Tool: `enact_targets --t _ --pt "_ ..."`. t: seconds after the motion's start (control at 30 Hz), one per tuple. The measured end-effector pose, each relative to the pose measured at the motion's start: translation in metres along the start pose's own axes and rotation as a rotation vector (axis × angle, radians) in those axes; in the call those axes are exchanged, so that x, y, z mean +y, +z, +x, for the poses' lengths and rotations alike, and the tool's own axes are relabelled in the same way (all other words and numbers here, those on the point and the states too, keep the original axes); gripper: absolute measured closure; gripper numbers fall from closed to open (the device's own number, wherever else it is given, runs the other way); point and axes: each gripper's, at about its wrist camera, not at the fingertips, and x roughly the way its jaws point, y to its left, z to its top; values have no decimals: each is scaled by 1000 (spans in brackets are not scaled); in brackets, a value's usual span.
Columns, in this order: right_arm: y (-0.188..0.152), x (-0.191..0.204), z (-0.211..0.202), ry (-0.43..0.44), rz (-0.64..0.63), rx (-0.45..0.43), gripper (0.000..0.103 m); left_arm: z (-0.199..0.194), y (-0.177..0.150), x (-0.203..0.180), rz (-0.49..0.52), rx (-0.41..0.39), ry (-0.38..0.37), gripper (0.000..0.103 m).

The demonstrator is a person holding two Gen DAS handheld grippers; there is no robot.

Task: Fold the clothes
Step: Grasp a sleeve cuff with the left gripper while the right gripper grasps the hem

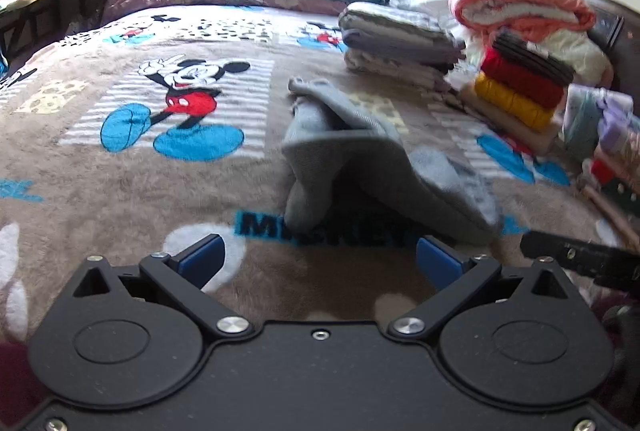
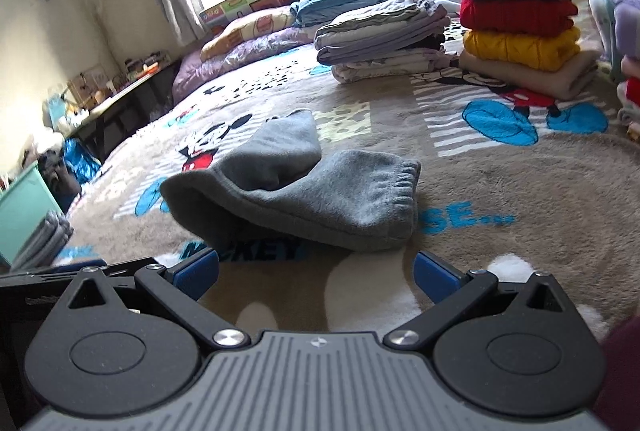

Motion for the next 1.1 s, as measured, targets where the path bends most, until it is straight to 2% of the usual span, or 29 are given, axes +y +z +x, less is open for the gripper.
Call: enact_targets --t 0.17,0.23,0.33,0.47,0.6,0.9,1.0,1.1 --pt "3 -20 21 1 0 -59 0 6 14 6 4 -67 6 0" --pt "6 -31 35 -2 4 -43 0 8 19 9 -7 -94 -7 0" --pt "8 -49 51 9 61 -46 0 19 31 16 -35 -53 -62 0" --pt "13 -76 64 42 195 -86 0 37 55 21 -13 21 -97 0" --pt "21 -98 84 110 271 -29 0 62 80 25 -25 64 -124 0" --pt "25 -120 110 189 333 -61 0 118 136 34 -53 161 -183 0" --pt "28 -127 117 212 355 -72 1 143 150 40 -68 201 -177 1" --pt "29 -130 119 231 357 -74 5 171 160 46 -91 253 -189 1"
